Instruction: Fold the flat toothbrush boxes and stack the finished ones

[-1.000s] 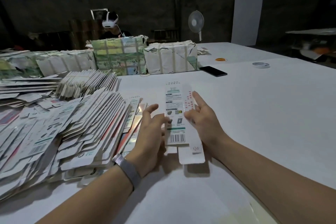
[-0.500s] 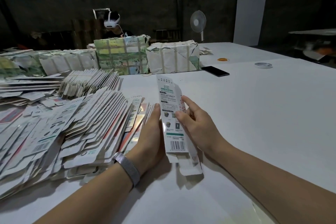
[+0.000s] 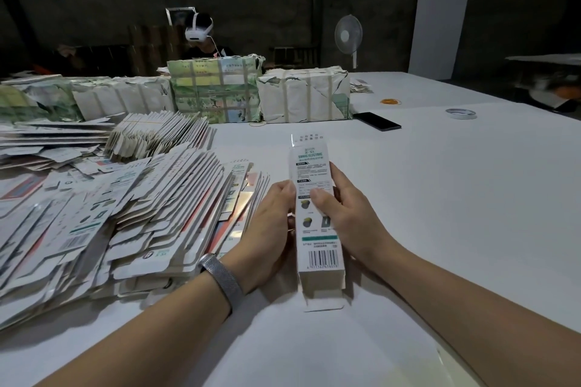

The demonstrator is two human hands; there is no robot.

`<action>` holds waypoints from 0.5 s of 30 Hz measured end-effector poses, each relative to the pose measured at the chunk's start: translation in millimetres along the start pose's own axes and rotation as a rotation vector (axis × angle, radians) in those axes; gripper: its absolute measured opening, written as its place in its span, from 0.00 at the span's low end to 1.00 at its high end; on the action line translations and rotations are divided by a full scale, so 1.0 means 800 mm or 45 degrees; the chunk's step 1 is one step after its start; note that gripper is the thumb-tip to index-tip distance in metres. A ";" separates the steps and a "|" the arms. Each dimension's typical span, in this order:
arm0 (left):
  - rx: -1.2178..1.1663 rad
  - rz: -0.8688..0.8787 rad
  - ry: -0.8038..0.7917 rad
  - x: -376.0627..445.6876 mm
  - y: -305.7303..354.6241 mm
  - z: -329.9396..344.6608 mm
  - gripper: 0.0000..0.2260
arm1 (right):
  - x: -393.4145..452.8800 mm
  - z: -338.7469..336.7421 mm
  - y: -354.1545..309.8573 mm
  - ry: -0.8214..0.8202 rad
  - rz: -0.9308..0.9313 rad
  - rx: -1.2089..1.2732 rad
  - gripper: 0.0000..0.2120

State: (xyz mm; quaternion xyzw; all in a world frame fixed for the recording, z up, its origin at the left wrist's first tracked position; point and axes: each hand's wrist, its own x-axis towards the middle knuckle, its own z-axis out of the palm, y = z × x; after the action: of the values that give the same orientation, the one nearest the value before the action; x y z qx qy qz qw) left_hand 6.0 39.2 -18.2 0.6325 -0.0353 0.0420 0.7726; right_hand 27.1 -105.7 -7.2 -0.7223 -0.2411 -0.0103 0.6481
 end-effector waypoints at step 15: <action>-0.105 0.012 -0.108 -0.005 0.009 -0.004 0.17 | 0.001 -0.007 -0.004 -0.060 0.090 0.328 0.19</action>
State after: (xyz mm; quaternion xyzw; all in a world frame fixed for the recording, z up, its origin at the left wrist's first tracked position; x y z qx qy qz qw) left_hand 1.7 43.3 -12.4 0.6012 -0.0727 0.0171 0.7956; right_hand 28.5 -110.8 -2.9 -0.6411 -0.2301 0.0607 0.7297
